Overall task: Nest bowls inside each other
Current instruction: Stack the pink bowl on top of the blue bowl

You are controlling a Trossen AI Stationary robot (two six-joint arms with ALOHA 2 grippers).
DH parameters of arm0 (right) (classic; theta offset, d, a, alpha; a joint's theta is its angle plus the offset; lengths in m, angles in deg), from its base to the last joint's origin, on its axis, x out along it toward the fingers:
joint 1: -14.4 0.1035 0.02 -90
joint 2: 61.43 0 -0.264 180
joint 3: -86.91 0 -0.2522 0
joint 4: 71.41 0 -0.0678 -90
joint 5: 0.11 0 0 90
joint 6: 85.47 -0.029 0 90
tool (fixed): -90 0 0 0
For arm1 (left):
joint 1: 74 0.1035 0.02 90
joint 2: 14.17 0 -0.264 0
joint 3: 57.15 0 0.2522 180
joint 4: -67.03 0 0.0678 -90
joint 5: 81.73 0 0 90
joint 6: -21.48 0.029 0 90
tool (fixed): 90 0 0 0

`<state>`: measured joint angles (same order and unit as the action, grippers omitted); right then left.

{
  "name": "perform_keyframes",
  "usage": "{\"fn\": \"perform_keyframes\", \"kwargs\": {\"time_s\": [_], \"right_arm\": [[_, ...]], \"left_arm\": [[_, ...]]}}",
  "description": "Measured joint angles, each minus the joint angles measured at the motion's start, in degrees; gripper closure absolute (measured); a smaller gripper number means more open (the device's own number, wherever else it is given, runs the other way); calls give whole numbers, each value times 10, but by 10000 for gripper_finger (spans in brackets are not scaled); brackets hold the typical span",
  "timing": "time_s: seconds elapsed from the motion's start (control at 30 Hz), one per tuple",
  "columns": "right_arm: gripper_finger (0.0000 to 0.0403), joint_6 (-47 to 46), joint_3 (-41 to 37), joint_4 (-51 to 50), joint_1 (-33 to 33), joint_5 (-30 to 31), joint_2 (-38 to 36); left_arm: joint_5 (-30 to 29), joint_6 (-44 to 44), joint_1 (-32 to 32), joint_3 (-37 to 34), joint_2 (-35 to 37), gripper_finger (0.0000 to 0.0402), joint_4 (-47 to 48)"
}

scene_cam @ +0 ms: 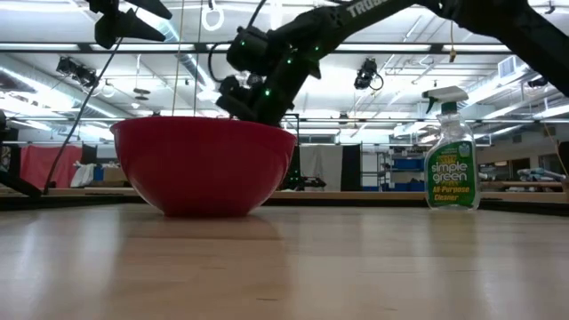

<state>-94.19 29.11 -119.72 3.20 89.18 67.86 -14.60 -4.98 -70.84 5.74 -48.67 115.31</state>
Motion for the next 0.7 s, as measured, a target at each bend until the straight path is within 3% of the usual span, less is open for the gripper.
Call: {"fn": "perform_keyframes", "kwargs": {"time_s": [0.3,0.47,0.7], "right_arm": [[290,-8,0,-8,-5,4,-3],[250,-35,12,-34,-17,-33,-4],[233,-47,83,-116,-35,-34,-5]], "left_arm": [[0,1,0,0,0,157,0],[0,1,0,0,0,157,1],[-4,6,0,0,1,157,33]]}}
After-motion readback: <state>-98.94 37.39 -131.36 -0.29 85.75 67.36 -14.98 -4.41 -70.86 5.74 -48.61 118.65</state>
